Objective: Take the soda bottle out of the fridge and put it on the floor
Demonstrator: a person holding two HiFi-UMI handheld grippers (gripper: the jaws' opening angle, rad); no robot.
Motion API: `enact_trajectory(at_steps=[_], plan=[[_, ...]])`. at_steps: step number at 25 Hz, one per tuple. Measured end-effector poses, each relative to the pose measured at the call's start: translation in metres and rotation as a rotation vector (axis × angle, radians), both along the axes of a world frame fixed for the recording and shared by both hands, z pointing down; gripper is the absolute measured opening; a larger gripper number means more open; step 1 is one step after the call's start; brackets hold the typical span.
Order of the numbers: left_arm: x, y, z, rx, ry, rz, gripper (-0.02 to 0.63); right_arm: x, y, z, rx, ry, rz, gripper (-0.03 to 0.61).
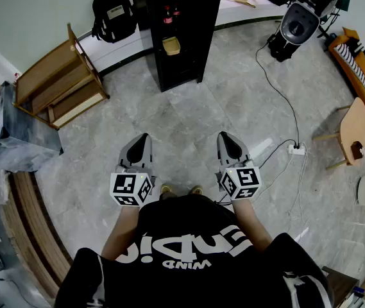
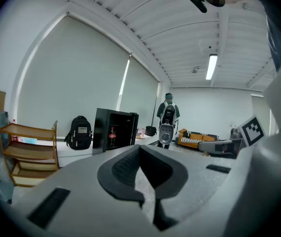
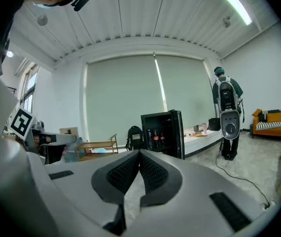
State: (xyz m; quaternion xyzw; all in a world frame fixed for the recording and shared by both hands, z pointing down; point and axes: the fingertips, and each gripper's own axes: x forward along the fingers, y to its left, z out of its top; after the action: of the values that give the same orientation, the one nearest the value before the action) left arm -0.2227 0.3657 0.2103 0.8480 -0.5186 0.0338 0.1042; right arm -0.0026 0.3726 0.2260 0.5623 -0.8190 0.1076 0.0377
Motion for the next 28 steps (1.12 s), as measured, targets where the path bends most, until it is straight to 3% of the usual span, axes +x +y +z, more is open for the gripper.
enact_trajectory(at_steps=[13, 18, 28], plan=[[-0.019, -0.023, 0.008, -0.006, 0.026, 0.057, 0.007, -0.029, -0.002, 0.0, 0.034, -0.07, -0.029, 0.025], [-0.016, -0.039, 0.011, 0.007, 0.023, 0.098, 0.007, -0.028, -0.012, 0.009, 0.039, -0.085, 0.022, 0.025], [0.004, -0.114, 0.019, 0.017, 0.023, 0.125, 0.008, -0.021, -0.088, 0.019, 0.039, -0.074, 0.03, 0.025]])
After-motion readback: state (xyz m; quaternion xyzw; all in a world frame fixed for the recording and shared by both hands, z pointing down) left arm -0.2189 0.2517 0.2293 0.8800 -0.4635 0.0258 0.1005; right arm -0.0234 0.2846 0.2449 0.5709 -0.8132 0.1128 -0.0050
